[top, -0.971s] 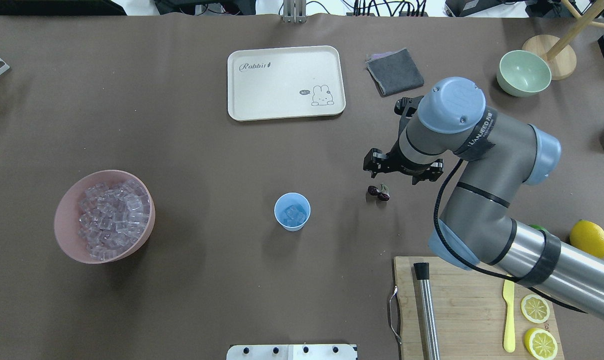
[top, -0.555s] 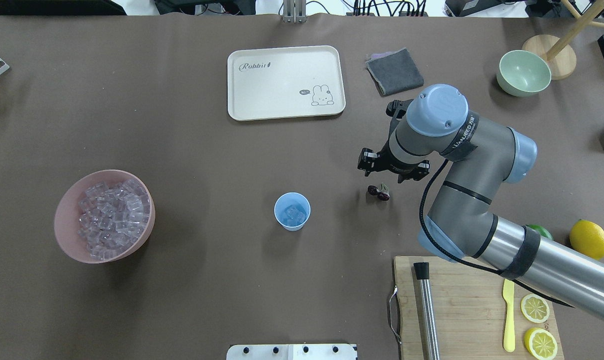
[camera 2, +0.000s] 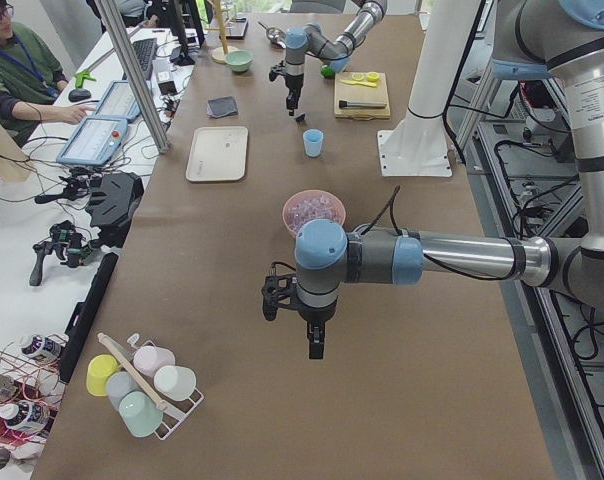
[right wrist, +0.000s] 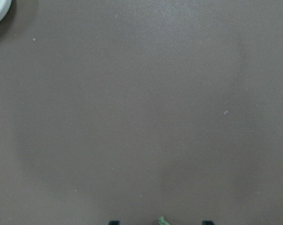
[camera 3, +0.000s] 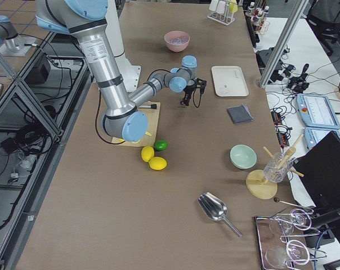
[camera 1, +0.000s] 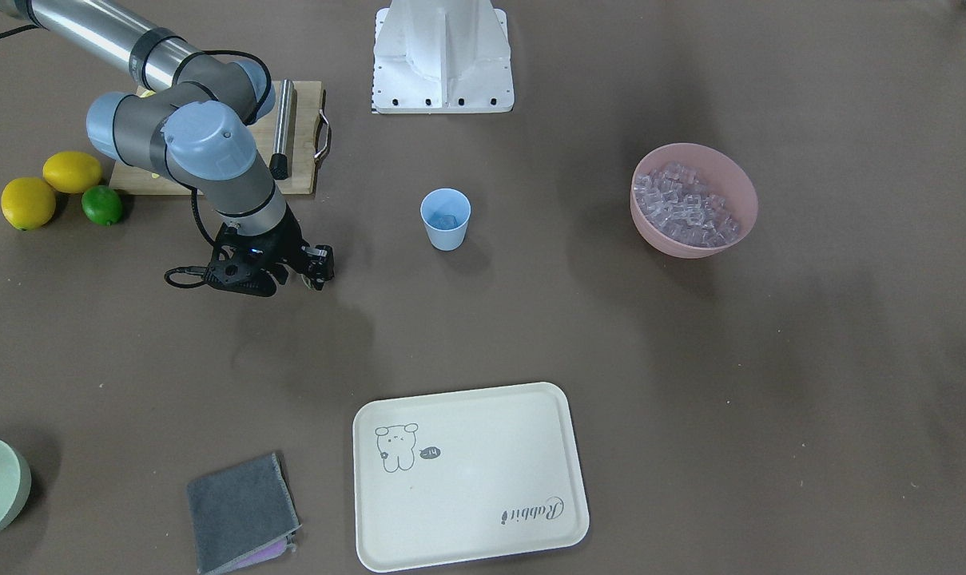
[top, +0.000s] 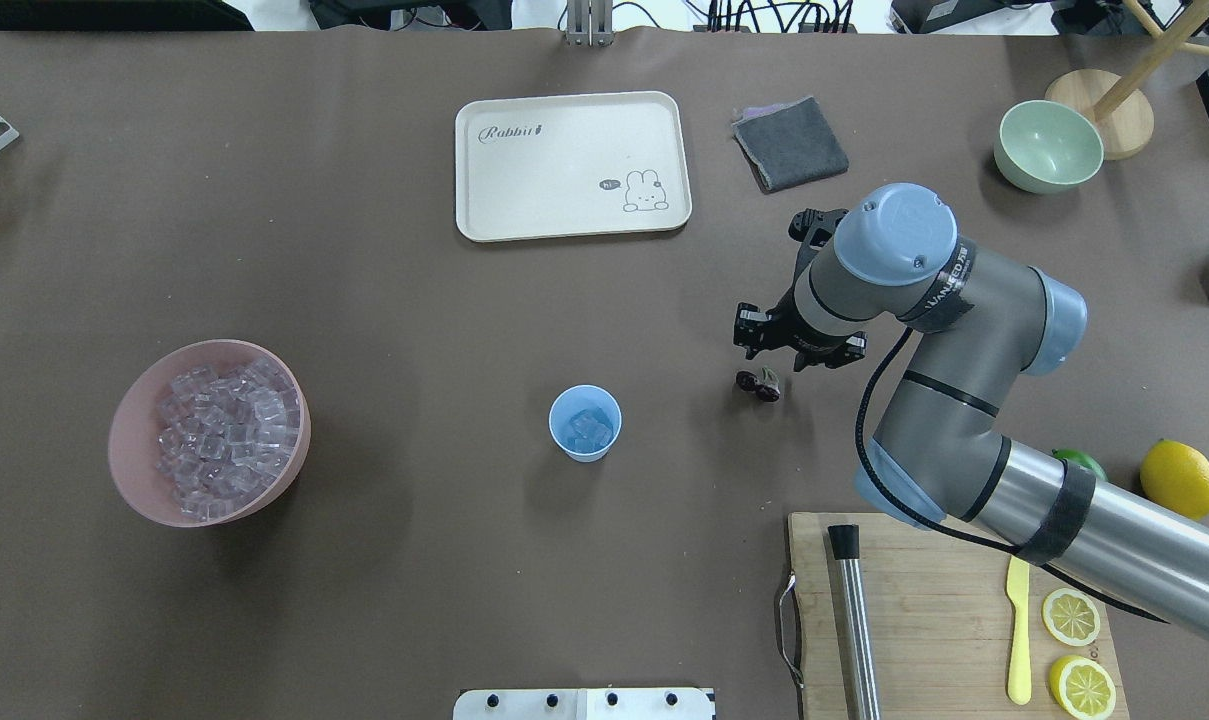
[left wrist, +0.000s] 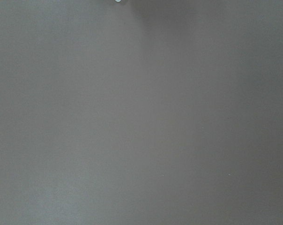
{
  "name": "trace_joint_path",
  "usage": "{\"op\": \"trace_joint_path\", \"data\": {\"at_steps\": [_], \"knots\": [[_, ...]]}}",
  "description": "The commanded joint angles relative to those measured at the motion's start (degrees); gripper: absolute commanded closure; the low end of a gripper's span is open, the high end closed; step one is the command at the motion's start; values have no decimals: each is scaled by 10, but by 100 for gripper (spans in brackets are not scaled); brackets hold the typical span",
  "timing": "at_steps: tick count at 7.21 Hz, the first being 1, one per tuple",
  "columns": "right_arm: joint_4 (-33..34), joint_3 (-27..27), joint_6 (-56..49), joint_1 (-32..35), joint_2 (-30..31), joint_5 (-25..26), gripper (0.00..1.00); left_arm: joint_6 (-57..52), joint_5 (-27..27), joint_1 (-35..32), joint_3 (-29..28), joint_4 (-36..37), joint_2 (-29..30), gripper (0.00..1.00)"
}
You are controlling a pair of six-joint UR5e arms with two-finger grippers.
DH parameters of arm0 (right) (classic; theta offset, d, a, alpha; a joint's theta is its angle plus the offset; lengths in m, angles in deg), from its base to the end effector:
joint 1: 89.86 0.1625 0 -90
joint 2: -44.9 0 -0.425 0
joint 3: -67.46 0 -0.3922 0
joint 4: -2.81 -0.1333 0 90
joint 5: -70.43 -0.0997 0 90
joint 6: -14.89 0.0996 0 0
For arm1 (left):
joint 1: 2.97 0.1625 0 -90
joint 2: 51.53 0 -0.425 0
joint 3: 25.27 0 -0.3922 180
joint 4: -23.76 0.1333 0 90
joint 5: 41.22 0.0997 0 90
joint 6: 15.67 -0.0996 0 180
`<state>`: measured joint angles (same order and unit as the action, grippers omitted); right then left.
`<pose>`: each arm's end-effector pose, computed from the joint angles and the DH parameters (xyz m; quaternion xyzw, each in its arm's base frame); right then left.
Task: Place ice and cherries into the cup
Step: 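Lower the right gripper and grasp the cherry by its stem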
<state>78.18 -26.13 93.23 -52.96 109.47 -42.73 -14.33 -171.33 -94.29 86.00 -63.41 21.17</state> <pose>-0.4719 -0.4720 0.3535 -0.0201 -0.4086 0.1259 0.9038 -0.0775 -0.3644 0.6153 0.0093 0.3429 -0.0184 0.9391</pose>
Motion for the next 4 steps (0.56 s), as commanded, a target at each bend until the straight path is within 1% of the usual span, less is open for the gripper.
{"op": "trace_joint_path", "data": {"at_steps": [1,4], "knots": [[-6,2,18,-2,0,0,44,0,0,0,-1,-9,-3,0],[-14,10,24,-5,0,0,45,-1,2,0,-1,-10,-3,0]]}}
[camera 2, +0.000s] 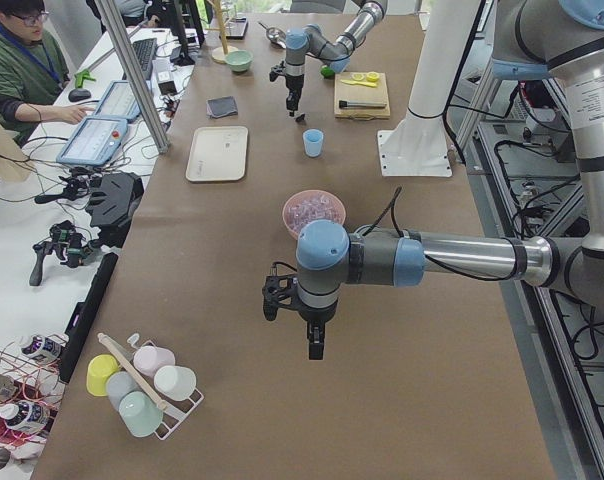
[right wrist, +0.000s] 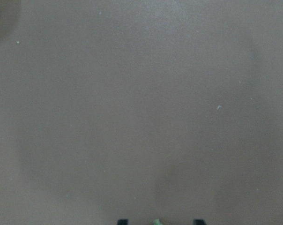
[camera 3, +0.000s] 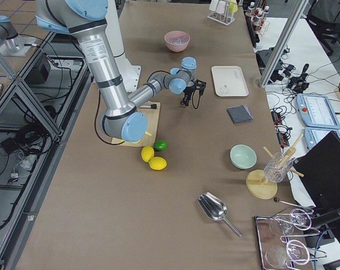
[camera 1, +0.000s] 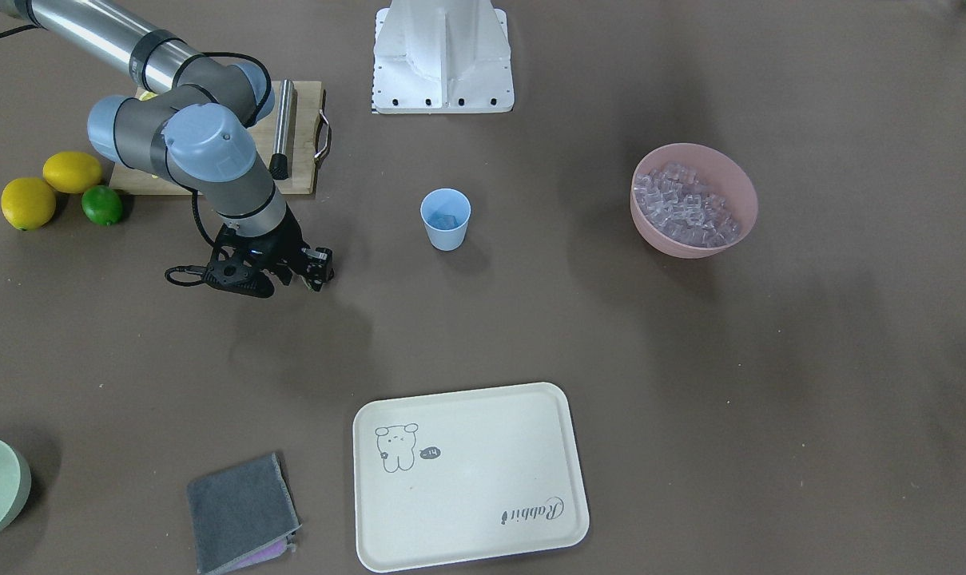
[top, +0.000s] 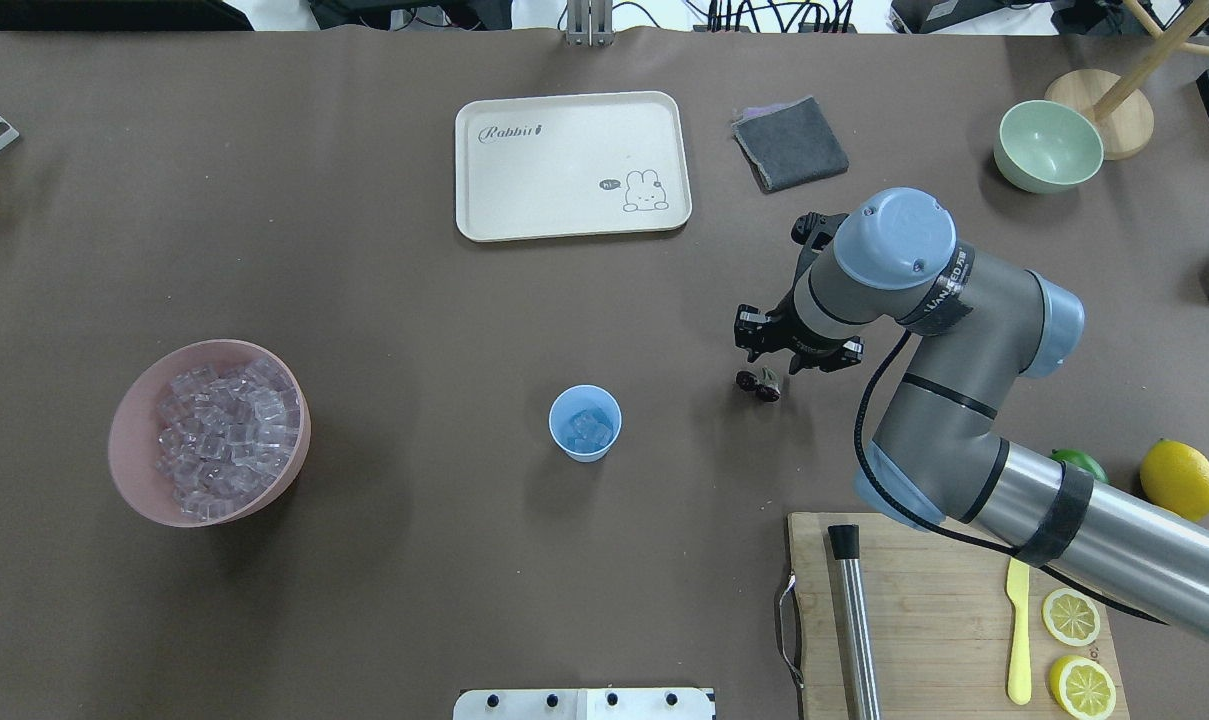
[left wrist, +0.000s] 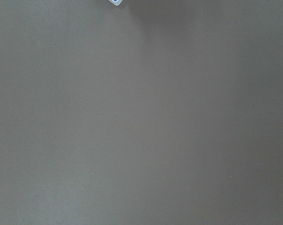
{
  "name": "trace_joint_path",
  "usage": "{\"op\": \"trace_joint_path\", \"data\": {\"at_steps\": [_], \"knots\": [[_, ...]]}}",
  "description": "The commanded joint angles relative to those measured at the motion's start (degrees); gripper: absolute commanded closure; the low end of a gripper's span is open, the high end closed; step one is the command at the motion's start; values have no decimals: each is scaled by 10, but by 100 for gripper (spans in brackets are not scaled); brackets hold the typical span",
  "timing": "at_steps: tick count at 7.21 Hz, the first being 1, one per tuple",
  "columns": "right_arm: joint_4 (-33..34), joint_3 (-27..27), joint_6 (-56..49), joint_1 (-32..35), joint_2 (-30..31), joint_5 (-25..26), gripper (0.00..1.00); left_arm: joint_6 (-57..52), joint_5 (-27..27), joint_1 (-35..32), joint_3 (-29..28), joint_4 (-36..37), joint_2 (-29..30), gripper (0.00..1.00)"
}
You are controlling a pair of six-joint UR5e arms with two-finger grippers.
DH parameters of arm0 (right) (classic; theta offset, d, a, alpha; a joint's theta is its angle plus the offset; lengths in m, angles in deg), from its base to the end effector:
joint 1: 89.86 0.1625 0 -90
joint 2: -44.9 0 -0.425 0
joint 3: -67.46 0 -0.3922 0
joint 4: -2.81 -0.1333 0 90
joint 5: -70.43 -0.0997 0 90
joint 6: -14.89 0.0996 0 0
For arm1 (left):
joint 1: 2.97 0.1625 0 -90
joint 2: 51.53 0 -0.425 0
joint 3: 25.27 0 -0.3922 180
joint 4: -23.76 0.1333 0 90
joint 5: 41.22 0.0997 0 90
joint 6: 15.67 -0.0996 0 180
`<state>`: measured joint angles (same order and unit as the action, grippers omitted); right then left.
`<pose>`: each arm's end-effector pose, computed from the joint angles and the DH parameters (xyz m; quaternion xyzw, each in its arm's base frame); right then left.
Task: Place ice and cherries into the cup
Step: 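Lower the right gripper and grasp the cherry by its stem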
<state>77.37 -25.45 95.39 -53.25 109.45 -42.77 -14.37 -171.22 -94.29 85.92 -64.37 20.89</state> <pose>-0.4762 -0.4709 0.3570 -0.0286 -0.4092 0.1401 0.9011 -0.0777 -0.3633 0.6162 0.0143 0.3420 -0.0163 0.9395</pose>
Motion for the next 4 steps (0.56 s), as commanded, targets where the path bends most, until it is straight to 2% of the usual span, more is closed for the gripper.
{"op": "trace_joint_path", "data": {"at_steps": [1,4], "knots": [[-32,18,12,-4,2,1,45,-1,1,0,0,0,0,0],[-41,15,25,-10,3,1,45,-2,1,0,0,-1,0,0]]}}
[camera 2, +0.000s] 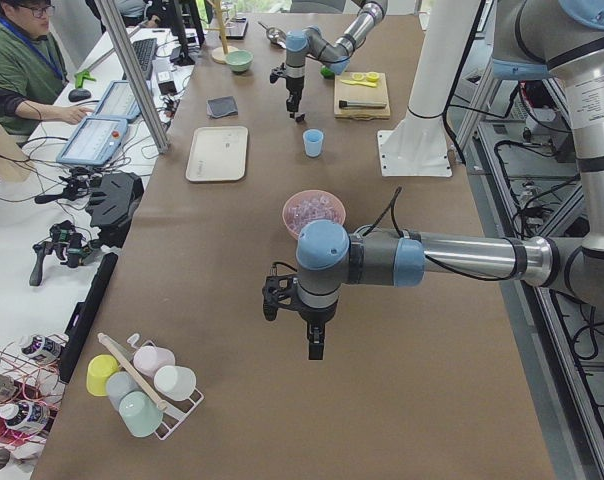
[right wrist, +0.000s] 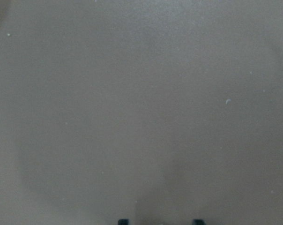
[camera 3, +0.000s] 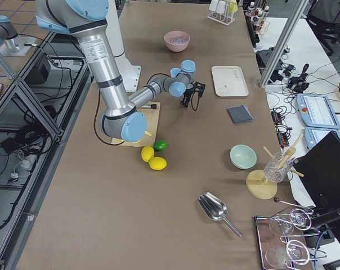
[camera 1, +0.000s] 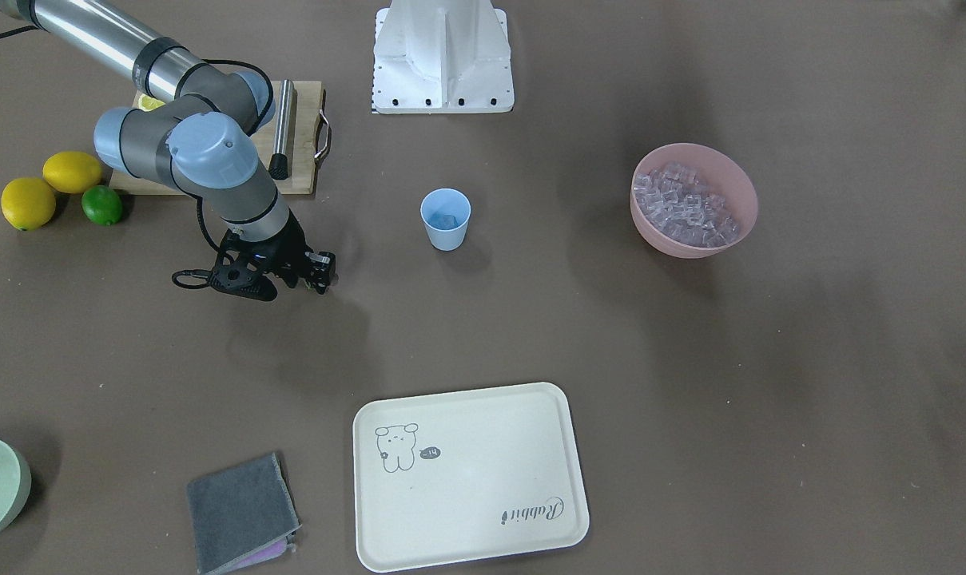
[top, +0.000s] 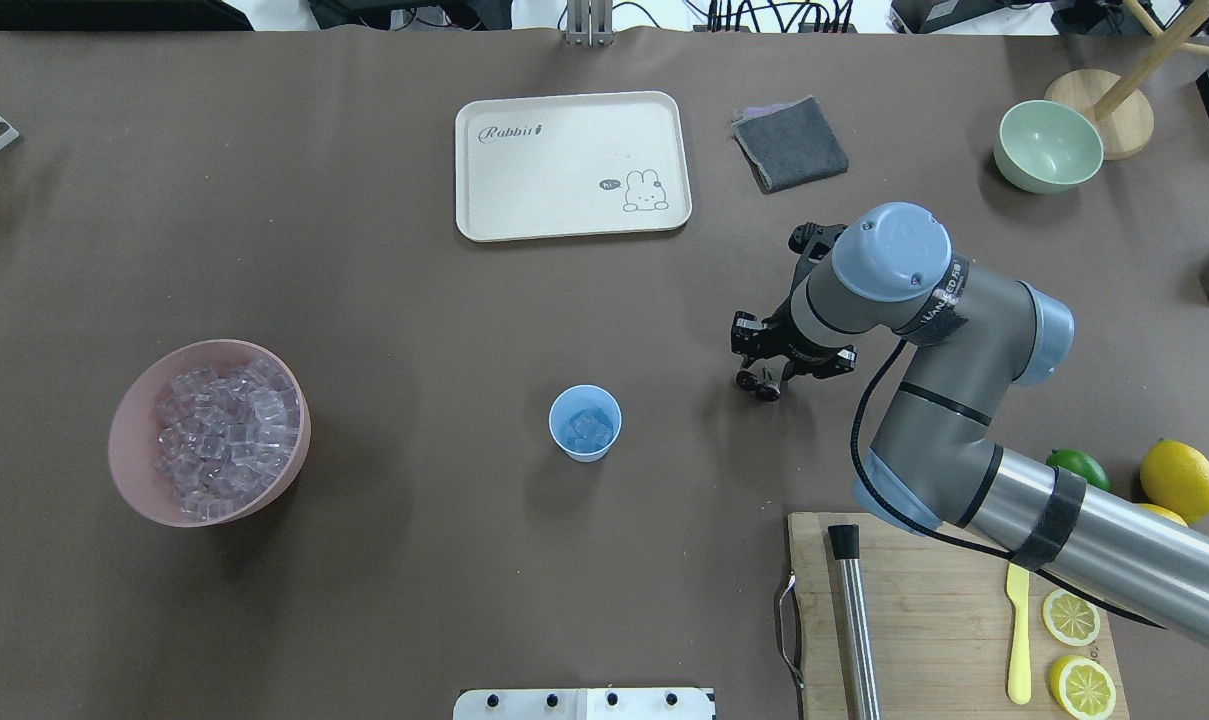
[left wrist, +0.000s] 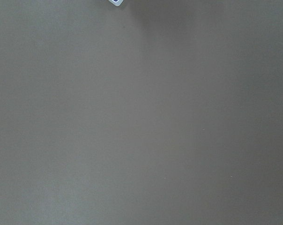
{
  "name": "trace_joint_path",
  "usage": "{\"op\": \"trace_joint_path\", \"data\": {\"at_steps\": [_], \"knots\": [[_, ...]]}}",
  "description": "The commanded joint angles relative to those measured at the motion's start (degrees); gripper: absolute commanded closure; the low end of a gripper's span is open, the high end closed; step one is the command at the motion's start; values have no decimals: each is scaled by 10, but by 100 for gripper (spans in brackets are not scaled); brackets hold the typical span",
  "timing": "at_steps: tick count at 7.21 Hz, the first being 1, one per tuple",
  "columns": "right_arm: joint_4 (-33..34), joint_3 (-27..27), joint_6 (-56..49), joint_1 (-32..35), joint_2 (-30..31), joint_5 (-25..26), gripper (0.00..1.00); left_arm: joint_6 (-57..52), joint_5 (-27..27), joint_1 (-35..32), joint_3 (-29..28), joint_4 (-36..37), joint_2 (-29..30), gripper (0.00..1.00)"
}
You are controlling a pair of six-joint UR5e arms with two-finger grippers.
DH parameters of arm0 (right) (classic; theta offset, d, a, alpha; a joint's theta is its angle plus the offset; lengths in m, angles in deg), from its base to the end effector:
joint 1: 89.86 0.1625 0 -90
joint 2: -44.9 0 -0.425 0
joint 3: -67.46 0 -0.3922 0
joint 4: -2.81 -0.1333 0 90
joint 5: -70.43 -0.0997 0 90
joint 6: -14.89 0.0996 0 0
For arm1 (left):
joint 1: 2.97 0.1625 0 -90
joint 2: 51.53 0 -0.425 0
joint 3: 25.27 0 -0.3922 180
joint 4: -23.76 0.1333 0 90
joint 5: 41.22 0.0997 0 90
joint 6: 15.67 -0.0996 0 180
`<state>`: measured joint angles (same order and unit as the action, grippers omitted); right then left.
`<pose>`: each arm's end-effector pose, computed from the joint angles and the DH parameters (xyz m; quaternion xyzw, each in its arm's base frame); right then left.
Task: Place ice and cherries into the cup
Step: 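Lower the right gripper and grasp the cherry by its stem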
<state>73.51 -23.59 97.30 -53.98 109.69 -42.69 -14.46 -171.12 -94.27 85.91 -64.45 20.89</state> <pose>-0.4860 -0.4678 0.3664 -0.0312 -0.4208 0.1455 0.8949 -0.0777 -0.3635 0.6162 0.0151 0.3411 -0.0152 0.9398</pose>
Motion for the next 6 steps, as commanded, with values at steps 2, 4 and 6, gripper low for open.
{"op": "trace_joint_path", "data": {"at_steps": [2,4,6], "knots": [[-3,-6,19,-8,1,-1,46,-1,0,1,-1,0,0,0],[-3,-6,19,-11,2,0,49,-1,0,1,-2,-2,0,0],[-3,-5,16,-11,2,-2,79,-1,0,1,-3,-4,-1,0]]}}
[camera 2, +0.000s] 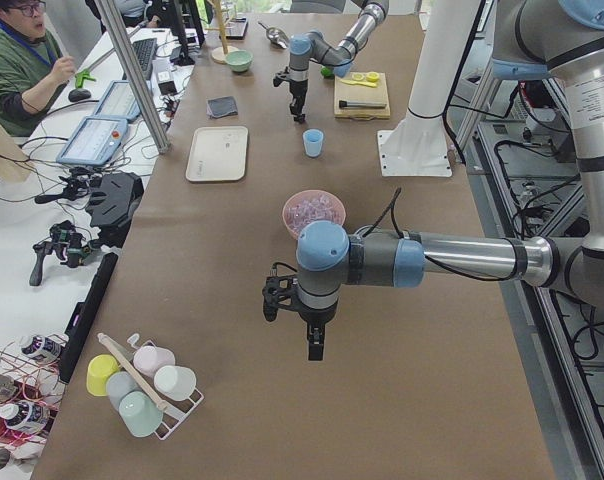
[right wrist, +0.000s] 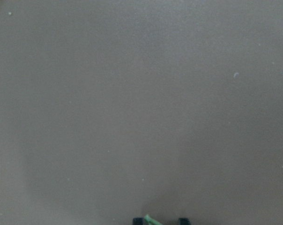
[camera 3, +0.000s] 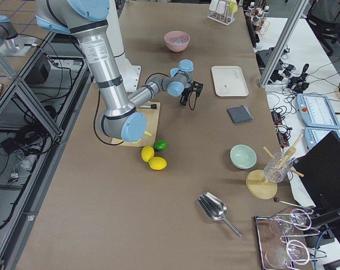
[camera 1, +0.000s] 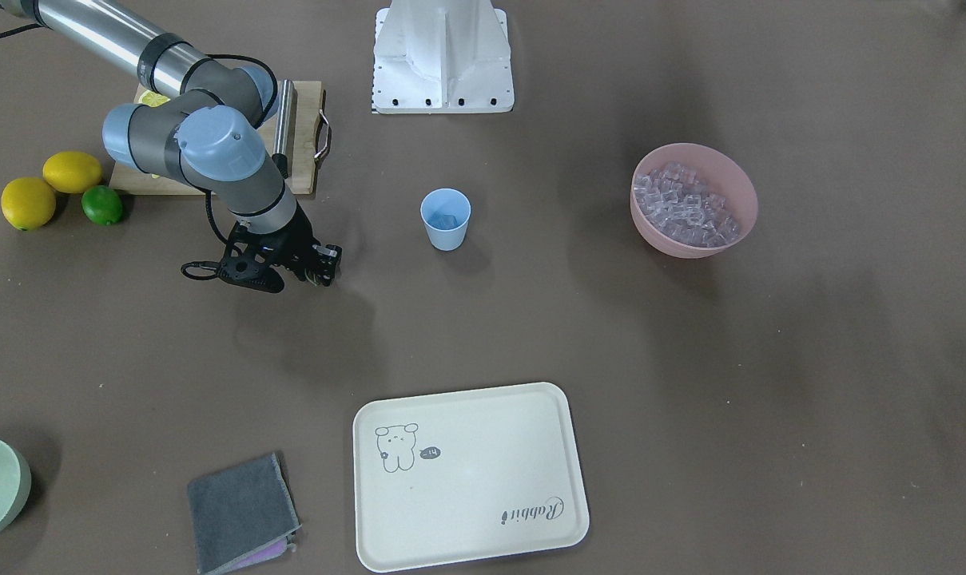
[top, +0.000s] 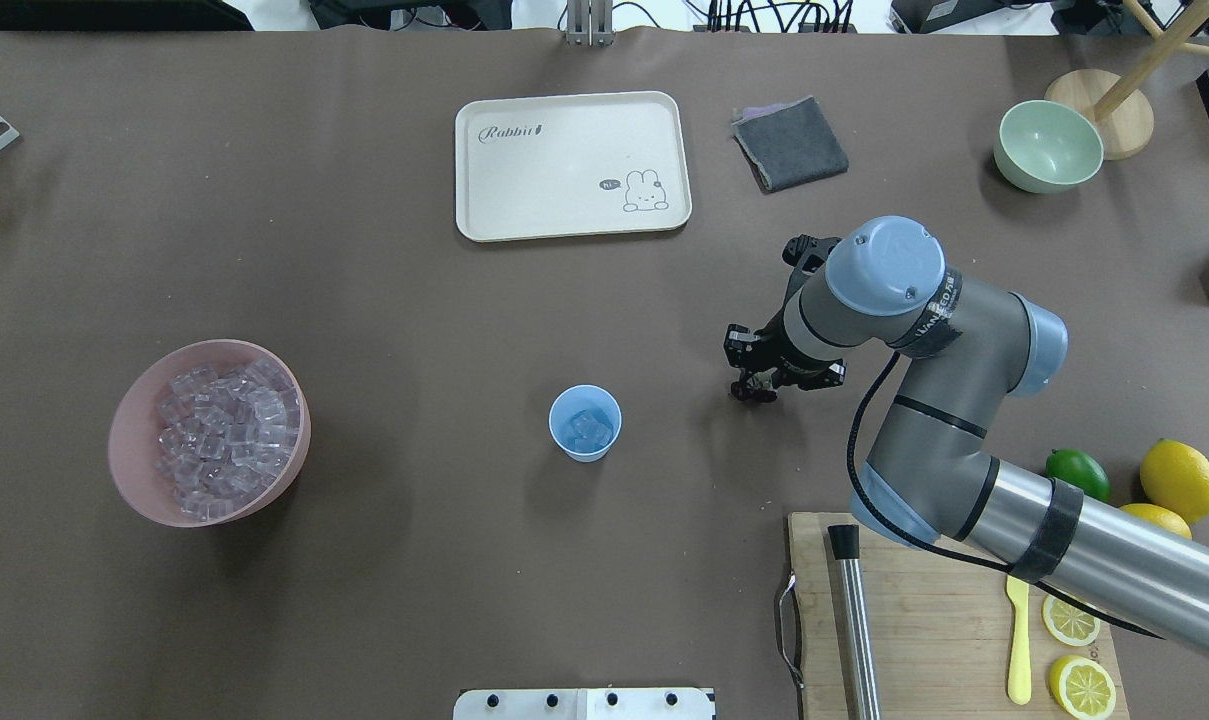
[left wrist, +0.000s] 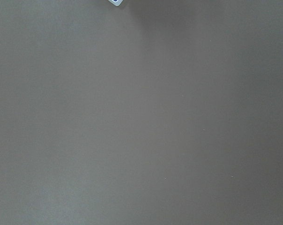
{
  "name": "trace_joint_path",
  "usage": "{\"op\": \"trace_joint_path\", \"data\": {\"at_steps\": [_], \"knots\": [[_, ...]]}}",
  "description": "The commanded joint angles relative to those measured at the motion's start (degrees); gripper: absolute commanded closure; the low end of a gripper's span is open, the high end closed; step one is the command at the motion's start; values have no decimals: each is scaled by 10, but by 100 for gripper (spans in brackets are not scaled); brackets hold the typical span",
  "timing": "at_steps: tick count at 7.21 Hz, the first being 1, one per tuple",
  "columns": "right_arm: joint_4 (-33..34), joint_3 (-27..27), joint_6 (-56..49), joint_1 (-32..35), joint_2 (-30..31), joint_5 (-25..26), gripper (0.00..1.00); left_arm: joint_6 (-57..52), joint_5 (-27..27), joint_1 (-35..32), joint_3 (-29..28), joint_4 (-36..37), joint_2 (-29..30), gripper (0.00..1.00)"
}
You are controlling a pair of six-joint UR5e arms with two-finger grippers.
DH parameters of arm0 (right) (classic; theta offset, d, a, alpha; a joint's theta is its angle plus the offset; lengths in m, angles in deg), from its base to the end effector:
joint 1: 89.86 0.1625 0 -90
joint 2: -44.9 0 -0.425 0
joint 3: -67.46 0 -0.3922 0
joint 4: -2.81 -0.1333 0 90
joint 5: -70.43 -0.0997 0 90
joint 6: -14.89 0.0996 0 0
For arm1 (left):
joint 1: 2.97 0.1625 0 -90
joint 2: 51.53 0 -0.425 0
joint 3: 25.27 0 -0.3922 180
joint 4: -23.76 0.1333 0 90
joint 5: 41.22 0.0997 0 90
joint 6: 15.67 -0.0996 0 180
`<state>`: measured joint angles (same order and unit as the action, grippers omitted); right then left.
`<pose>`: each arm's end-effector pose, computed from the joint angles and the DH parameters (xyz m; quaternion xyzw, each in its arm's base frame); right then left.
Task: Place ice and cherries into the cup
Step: 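Lower the right gripper and grasp the cherry by its stem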
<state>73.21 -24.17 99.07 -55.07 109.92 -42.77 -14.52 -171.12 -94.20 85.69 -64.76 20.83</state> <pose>-0.4926 -0.4568 0.3635 -0.0401 -0.4247 0.1490 0.8921 -0.0772 -0.3633 0.6180 0.0153 0.3411 -0.0140 0.9398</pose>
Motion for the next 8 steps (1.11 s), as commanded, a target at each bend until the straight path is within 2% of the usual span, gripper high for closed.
{"op": "trace_joint_path", "data": {"at_steps": [1,2,4,7,8], "knots": [[0,0,-2,0,0,-1,84,0,0,0,0,-1,0,0],[0,0,-2,0,0,-2,84,0,0,0,0,-1,0,0],[1,-12,-1,0,0,-4,100,0,0,0,0,-2,0,0],[27,-76,-1,16,-2,-30,100,0,-1,0,-3,-1,0,0],[83,-103,0,13,-29,-29,100,0,-1,0,-5,-1,-1,0]]}}
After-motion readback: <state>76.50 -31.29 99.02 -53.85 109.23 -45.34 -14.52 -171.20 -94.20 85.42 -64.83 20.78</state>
